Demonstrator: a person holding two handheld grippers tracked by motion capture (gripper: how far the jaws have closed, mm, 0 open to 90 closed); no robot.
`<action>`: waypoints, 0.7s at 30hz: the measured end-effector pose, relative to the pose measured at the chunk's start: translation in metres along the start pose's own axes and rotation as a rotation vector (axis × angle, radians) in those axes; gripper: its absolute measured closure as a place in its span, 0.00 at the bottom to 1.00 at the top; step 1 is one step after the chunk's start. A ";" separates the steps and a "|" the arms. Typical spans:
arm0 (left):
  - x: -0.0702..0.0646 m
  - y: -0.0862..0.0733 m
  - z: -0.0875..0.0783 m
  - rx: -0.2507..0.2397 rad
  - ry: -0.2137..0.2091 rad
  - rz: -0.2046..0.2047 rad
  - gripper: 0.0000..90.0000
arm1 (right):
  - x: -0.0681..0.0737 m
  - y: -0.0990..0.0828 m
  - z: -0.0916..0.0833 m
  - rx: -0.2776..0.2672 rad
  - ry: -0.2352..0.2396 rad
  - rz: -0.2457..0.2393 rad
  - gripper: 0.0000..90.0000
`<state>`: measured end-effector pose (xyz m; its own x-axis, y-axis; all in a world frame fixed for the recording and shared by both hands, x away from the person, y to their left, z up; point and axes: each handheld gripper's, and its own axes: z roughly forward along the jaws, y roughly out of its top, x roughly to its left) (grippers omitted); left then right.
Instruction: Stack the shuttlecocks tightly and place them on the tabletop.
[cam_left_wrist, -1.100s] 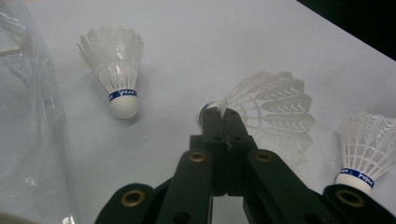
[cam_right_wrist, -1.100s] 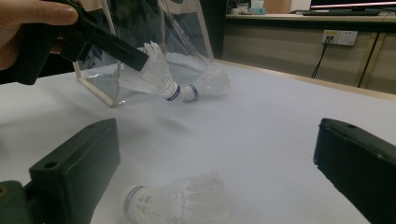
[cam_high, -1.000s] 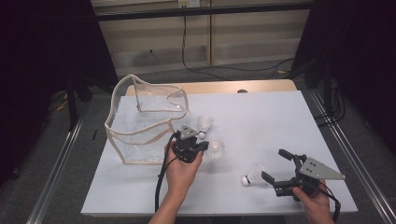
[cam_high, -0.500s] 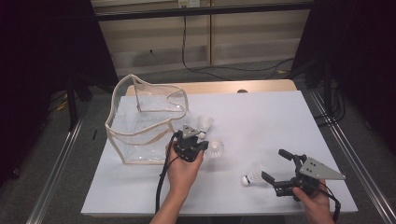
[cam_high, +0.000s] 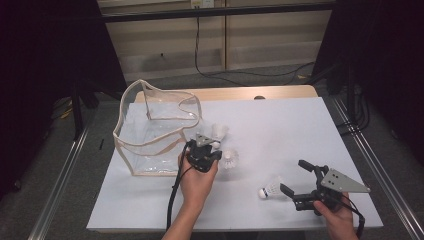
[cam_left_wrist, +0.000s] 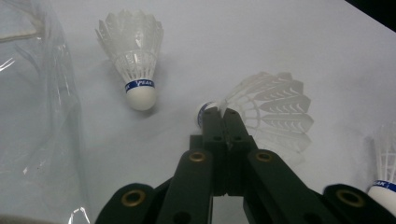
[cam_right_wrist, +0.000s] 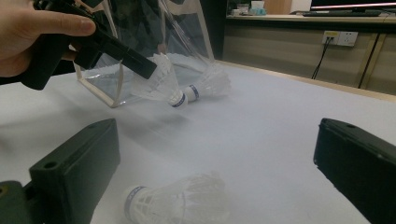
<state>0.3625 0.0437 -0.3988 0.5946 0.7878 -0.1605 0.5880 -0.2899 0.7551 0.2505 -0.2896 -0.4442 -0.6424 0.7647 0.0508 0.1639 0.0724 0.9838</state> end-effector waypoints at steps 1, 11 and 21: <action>0.000 0.000 0.001 -0.001 0.001 -0.005 1.00 | 0.000 0.000 0.000 0.000 0.000 0.001 0.00; 0.000 -0.001 0.001 0.019 0.045 0.021 1.00 | 0.000 0.000 0.000 0.000 0.001 -0.003 0.00; 0.002 -0.002 0.001 0.027 0.048 0.021 1.00 | 0.000 0.000 0.000 0.000 0.001 -0.005 0.00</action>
<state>0.3631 0.0451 -0.4008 0.5807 0.8062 -0.1138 0.5906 -0.3209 0.7404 0.2505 -0.2890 -0.4444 -0.6438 0.7638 0.0459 0.1607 0.0763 0.9840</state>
